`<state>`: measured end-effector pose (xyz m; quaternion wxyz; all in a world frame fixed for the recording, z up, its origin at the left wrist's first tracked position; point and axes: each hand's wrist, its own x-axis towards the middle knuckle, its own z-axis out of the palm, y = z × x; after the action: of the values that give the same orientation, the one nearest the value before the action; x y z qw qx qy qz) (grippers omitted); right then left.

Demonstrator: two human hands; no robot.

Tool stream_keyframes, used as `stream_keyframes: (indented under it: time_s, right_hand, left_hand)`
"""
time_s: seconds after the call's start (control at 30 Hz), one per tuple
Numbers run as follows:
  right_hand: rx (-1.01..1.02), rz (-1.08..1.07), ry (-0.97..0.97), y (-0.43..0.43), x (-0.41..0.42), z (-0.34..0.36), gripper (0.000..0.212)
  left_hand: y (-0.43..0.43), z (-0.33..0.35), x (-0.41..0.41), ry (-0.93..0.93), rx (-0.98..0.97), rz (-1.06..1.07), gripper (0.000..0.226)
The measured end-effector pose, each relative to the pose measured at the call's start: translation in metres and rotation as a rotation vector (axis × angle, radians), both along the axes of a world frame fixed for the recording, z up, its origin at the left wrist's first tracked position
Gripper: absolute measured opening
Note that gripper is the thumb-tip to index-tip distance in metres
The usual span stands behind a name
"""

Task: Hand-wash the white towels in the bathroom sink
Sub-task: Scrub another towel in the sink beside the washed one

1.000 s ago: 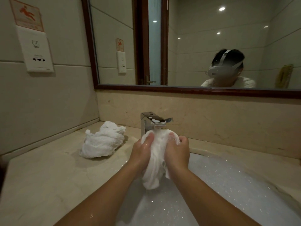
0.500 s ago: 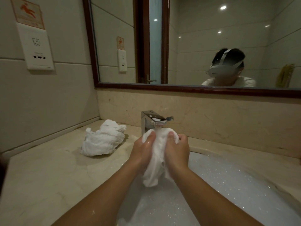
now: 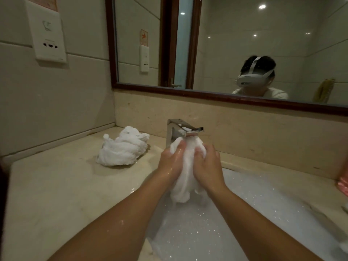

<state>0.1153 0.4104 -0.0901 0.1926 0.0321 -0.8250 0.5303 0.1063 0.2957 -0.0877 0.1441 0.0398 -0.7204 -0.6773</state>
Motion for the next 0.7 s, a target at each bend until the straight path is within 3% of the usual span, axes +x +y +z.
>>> stream_keyframes:
  time_s: [0.13,0.27,0.47,0.7]
  right_hand:
    - [0.01,-0.037,-0.015,0.003,0.008,0.0,0.034]
    - [0.03,-0.052,-0.011,0.004,0.011,-0.002,0.036]
    - [0.062,-0.05,-0.024,0.006,0.014,-0.004,0.035]
    - [-0.05,-0.069,-0.013,0.008,0.011,-0.01,0.03]
  left_hand:
    - [0.004,-0.001,0.002,-0.023,-0.014,-0.003,0.041]
    - [0.008,0.0,0.002,-0.045,-0.014,0.003,0.026]
    - [0.009,-0.001,0.002,-0.057,-0.03,0.01,0.03]
    - [0.012,0.002,0.005,-0.09,0.059,0.014,0.037]
